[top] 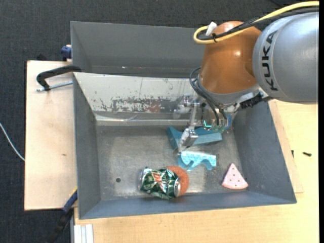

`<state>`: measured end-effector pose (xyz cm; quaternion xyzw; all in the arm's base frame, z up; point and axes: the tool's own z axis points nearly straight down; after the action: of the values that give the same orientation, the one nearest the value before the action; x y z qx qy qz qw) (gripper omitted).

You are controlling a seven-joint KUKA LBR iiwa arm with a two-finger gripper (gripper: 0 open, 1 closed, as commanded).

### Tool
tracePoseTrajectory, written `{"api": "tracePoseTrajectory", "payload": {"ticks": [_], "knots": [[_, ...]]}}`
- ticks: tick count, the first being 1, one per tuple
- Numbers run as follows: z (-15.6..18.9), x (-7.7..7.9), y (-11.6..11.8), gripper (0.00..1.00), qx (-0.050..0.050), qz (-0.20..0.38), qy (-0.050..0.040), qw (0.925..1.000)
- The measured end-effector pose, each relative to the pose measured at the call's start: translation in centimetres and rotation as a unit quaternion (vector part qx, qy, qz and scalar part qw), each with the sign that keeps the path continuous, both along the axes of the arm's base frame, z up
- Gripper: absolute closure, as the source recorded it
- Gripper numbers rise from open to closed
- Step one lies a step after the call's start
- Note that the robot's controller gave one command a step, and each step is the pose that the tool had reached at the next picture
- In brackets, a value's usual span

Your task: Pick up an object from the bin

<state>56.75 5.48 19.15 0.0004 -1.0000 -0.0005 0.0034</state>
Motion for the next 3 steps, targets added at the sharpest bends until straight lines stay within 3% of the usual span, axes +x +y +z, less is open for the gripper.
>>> {"api": "tracePoseTrajectory", "payload": {"ticks": [1,2,3], "knots": [[0.5,0.2,0.0,0.0,0.0,0.0,-0.0043,1.0],[-5.9,1.8,-4.5,0.0,0.0,0.009,-0.007,0.9999],[-10.1,3.8,-8.0,0.0,0.012,0.01,-0.0038,0.9999]]}}
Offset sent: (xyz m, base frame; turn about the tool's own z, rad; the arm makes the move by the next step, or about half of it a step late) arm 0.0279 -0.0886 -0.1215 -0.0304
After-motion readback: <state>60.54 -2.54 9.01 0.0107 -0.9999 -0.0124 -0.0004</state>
